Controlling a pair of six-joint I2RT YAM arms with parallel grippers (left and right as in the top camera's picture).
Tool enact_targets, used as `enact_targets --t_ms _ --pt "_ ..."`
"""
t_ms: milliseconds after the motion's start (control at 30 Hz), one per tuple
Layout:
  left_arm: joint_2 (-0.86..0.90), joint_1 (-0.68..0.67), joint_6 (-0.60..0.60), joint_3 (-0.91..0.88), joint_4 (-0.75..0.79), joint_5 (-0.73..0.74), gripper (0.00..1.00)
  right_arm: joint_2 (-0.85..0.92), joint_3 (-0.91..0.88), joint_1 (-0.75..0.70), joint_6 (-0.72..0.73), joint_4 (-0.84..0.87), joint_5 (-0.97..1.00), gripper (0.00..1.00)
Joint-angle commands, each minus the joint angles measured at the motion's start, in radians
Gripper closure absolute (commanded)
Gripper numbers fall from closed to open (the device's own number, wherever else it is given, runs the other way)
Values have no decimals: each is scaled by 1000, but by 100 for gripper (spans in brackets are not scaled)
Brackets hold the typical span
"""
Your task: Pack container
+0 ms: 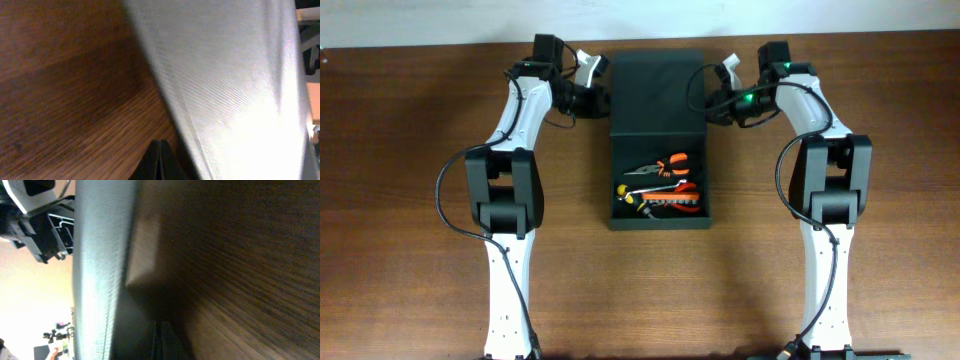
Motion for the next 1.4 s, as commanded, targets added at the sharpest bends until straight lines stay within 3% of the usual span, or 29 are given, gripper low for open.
enact_targets --t_ms 0,333,533,967,1200,1367 --pt "3 2 -12 87 -39 56 98 -2 98 -10 -26 -56 -46 96" --pt "2 -5 15 301 -241 46 98 -2 333 -22 -180 -431 174 96" --pt "2 -36 71 399 -363 -26 98 -2 425 -22 -271 -586 192 96" --pt "2 -64 114 573 -578 -64 98 -32 531 -21 -333 -753 238 96" --pt "2 -64 166 754 -777 -156 98 -152 545 -21 -267 -754 363 94" --pt "-39 -75 150 819 -784 -157 98 -250 543 -8 -215 -754 417 92"
